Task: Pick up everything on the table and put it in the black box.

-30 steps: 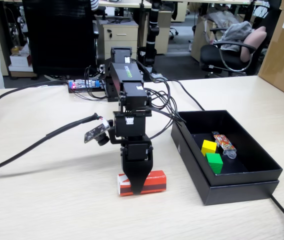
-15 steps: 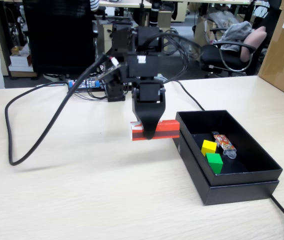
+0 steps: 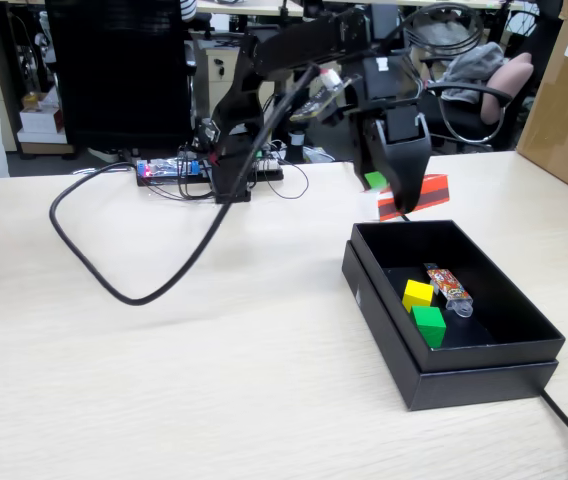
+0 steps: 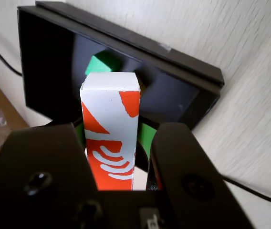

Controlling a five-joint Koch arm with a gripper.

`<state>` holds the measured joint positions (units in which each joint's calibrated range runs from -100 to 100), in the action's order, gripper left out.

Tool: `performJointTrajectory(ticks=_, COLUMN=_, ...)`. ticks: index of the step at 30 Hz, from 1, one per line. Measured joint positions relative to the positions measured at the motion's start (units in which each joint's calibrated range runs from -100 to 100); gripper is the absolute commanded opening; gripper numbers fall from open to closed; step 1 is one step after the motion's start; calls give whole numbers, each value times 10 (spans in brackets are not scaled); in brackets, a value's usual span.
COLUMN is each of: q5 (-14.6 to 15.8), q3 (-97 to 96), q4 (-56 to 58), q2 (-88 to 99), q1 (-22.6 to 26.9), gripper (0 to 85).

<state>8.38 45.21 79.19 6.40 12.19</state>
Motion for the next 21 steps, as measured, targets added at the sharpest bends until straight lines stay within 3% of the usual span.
performJointTrajectory(ticks=6, q5=8, q3=0, q4=-12, q2=-89, q1=30, gripper=96)
performJointTrajectory(ticks=15, q5=0, q3=-14, q4=-71, q2=-198, q1=33, gripper=101)
performJointTrajectory(ticks=16, q5=-1, q3=-16, q4=-72, q2=-204, q1=34, gripper=113)
performJointTrajectory(ticks=17, q5=-3, q3=-17, q4=-72, q2=-210, q1=34, gripper=202)
performJointTrajectory(ticks=19, q5=-9, q3=-17, q4=-72, q2=-215, q1=34, gripper=291)
performJointTrajectory(ticks=21, q5=-16, q3=-17, q4=-72, q2=-217, q1=35, gripper=324)
